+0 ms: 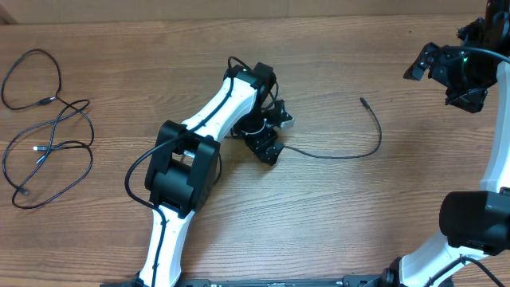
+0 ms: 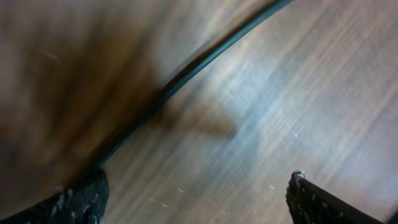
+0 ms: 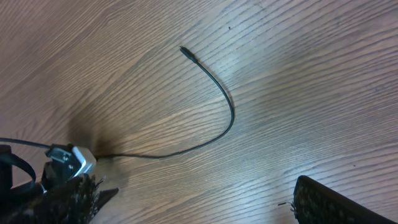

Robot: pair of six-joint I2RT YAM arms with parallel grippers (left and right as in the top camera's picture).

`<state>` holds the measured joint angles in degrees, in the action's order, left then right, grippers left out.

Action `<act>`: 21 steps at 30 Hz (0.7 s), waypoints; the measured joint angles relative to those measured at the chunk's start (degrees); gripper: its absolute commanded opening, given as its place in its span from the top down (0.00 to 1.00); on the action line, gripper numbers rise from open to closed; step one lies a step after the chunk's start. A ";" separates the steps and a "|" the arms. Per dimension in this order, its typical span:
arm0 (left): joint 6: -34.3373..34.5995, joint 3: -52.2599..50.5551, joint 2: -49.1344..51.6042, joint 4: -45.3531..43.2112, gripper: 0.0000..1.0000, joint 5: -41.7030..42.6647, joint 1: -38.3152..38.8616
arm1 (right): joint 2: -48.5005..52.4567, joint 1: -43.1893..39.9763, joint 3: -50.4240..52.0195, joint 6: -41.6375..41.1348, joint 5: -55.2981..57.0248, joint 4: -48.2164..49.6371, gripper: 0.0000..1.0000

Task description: Untangle cables

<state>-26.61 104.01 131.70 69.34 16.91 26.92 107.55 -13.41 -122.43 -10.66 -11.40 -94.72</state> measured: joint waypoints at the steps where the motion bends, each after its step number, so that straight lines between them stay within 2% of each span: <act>1: 0.96 0.09 0.00 -0.48 0.08 -0.50 0.02 | 0.00 0.00 0.00 0.02 -0.02 0.04 0.00; 7: 8.07 1.07 0.00 -1.90 0.08 -7.10 0.11 | 0.00 0.02 0.00 0.00 -0.20 0.26 0.00; 15: 19.17 3.67 0.00 -2.73 0.03 -20.35 0.11 | 0.00 0.00 0.00 0.00 -0.20 0.33 0.00; 21: 19.96 3.72 0.00 -3.04 0.06 -22.38 0.11 | 0.00 0.02 0.00 0.02 -0.22 0.35 0.00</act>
<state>-6.66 107.72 131.70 66.30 -5.48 27.03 107.55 -13.39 -122.43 -10.63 -11.62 -94.37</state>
